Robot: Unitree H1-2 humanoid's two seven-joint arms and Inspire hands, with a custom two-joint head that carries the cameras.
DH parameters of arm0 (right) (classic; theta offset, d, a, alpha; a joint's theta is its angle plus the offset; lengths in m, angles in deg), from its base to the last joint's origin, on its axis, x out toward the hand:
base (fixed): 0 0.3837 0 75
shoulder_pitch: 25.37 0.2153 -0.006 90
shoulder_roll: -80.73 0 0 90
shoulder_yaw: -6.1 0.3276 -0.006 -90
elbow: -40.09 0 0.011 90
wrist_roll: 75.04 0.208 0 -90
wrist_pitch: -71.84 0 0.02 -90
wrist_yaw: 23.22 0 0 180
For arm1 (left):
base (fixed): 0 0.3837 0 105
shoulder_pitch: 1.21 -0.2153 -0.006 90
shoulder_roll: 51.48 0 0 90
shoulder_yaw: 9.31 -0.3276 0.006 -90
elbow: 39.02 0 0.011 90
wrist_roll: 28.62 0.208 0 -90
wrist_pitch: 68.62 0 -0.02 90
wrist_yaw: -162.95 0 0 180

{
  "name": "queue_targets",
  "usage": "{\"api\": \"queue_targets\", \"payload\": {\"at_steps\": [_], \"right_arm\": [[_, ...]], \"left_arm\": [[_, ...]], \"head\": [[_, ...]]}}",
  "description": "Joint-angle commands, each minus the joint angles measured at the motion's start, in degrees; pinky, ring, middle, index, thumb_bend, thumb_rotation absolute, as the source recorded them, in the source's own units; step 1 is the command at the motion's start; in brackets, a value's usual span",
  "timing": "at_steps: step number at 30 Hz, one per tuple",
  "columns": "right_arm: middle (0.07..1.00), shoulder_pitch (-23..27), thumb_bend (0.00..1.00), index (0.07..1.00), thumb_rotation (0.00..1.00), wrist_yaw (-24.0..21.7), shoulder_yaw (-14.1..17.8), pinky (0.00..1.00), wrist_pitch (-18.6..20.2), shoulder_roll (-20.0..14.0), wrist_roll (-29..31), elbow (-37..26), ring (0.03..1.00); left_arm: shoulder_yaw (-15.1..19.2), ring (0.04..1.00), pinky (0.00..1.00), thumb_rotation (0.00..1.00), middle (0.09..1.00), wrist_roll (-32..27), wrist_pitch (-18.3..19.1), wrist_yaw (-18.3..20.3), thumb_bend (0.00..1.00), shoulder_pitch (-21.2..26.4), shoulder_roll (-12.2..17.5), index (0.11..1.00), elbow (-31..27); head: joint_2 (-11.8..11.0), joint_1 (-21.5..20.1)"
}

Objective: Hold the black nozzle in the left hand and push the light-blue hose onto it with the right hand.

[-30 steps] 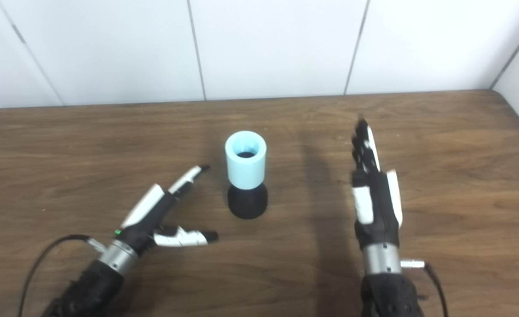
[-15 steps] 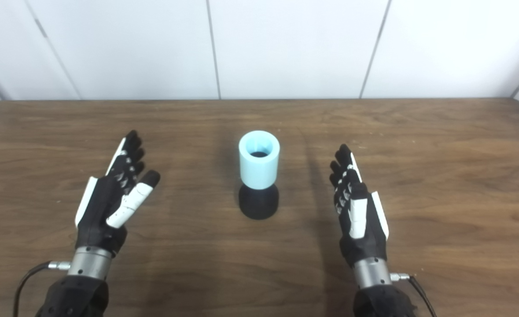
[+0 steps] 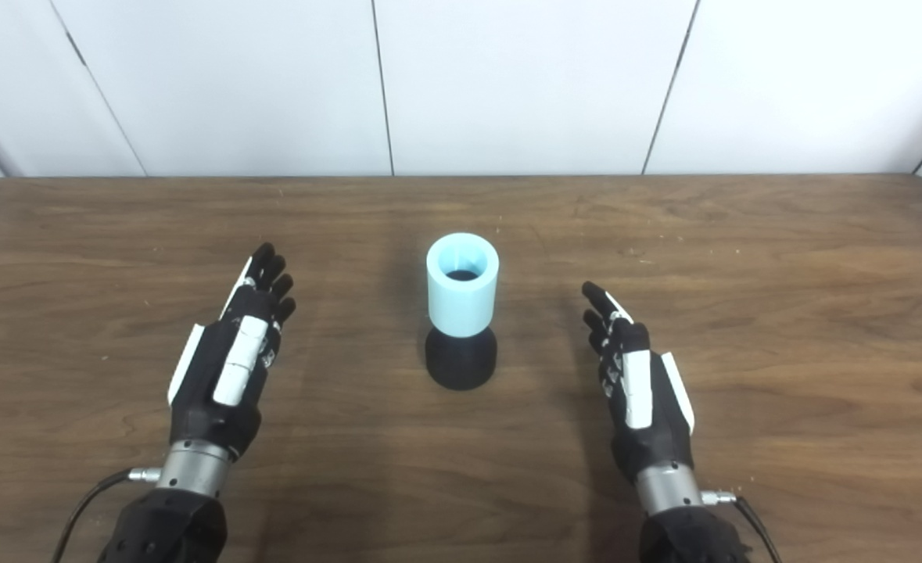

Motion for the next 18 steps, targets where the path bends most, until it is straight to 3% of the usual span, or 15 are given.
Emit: {"api": "queue_targets", "payload": {"at_steps": [1,8,18], "right_arm": [[0.977,0.6,0.70,0.911,1.00,0.6,-0.2,1.00,-1.7,-0.1,-0.8,-1.0,0.980],[1.000,1.3,0.70,0.992,1.00,1.8,-0.6,1.00,-4.2,0.4,-1.4,1.0,1.000],[1.000,1.9,0.71,1.000,1.00,0.3,-0.4,1.00,-8.2,-0.7,0.9,3.8,1.000]], "left_arm": [[-0.1,1.000,1.00,0.83,1.000,1.0,-2.5,-0.7,0.68,-1.4,-0.1,1.000,-1.2],[-0.1,0.996,1.00,0.88,0.946,0.5,-1.8,0.0,0.73,-0.6,1.3,0.967,0.1],[0.4,0.969,1.00,0.87,0.946,-1.2,-1.7,0.9,0.75,0.1,1.4,0.966,1.3]], "head": [[-0.1,0.0],[-0.2,-1.6],[-0.5,-1.9]]}}
